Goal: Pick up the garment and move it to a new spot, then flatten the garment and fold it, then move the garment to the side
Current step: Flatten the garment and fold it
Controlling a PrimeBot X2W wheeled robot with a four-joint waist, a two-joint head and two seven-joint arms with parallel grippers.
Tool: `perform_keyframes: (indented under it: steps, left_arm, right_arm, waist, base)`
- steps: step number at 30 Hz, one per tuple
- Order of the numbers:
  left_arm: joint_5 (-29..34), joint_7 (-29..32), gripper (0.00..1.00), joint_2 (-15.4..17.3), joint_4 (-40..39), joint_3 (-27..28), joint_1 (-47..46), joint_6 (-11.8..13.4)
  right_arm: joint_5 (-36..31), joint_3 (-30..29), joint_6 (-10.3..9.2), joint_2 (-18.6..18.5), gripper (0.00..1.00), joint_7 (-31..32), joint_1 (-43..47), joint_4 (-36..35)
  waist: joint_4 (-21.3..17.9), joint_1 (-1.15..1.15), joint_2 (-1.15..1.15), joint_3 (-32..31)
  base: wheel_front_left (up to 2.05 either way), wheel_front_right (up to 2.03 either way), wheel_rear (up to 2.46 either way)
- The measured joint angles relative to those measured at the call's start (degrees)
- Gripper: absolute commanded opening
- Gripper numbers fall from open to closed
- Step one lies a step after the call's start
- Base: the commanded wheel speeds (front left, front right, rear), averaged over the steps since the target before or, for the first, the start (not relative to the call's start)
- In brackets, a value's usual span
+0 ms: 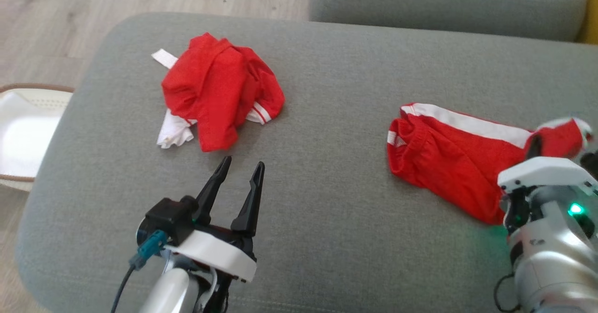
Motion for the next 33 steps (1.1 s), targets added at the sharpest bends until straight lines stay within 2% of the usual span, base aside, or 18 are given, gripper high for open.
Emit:
perform_keyframes:
  steps: [4, 10, 16, 20, 27, 28, 29, 33]
  left_arm:
    - [0.0, 0.0, 1.0, 0.0, 0.2, 0.1, 1.2, 0.0]
    - [0.0, 0.0, 1.0, 0.1, 0.2, 0.0, 2.0, 0.0]
    - [0.0, 0.0, 1.0, 0.1, 0.2, 0.0, 2.0, 0.0]
    - [0.0, 0.0, 1.0, 0.1, 0.2, 0.0, 2.0, 0.0]
    - [0.0, 0.0, 1.0, 0.1, 0.2, 0.2, 2.0, 0.1]
    - [0.0, 0.0, 1.0, 0.1, 0.2, 0.3, 2.0, 0.1]
    - [0.0, 0.0, 1.0, 0.1, 0.2, 0.4, 2.0, 0.1]
    - [0.0, 0.0, 1.0, 0.1, 0.2, 0.4, 2.0, 0.1]
  right_arm:
    - [3.4, 6.2, 0.0, 0.1, 0.0, 0.0, 0.0, -0.7]
    - [12.0, 19.7, 0.0, 0.1, 0.0, 0.1, -1.1, -0.9]
    - [22.6, 33.2, 0.0, 0.1, 0.0, 0.6, -0.3, -6.2]
    - [24.8, 38.8, 0.0, 0.2, 0.0, 0.6, 2.2, -8.0]
    - [26.1, 45.1, 0.0, 0.2, 0.0, 2.0, 5.7, -8.2]
    - [26.4, 46.5, 0.0, 0.1, 0.87, 2.3, 6.0, -8.7]
    - [26.8, 47.9, 0.0, 0.1, 1.0, 2.3, 6.3, -9.5]
    - [27.4, 52.7, 0.0, 0.2, 1.0, 3.1, 6.5, -10.8]
  waist:
    - [1.3, 0.0, 0.0, -0.9]
    - [3.1, 0.0, 0.0, -1.0]
    - [4.4, 0.0, 0.0, -1.0]
    - [4.9, 0.0, 0.0, -1.1]
    - [5.0, 0.0, 0.0, -1.2]
    - [5.0, 0.0, 0.0, -1.2]
    - [4.9, 0.0, 0.0, -1.1]
    - [4.5, 0.0, 0.0, -0.9]
  base:
    - [0.0, 0.0, 0.0]
    - [0.0, 0.0, 0.0]
    - [0.0, 0.0, 0.0]
    - [0.0, 0.0, 0.0]
    - [0.0, 0.0, 0.0]
    - [0.0, 0.0, 0.0]
    - [0.0, 0.0, 0.0]
    - [0.0, 0.0, 0.0]
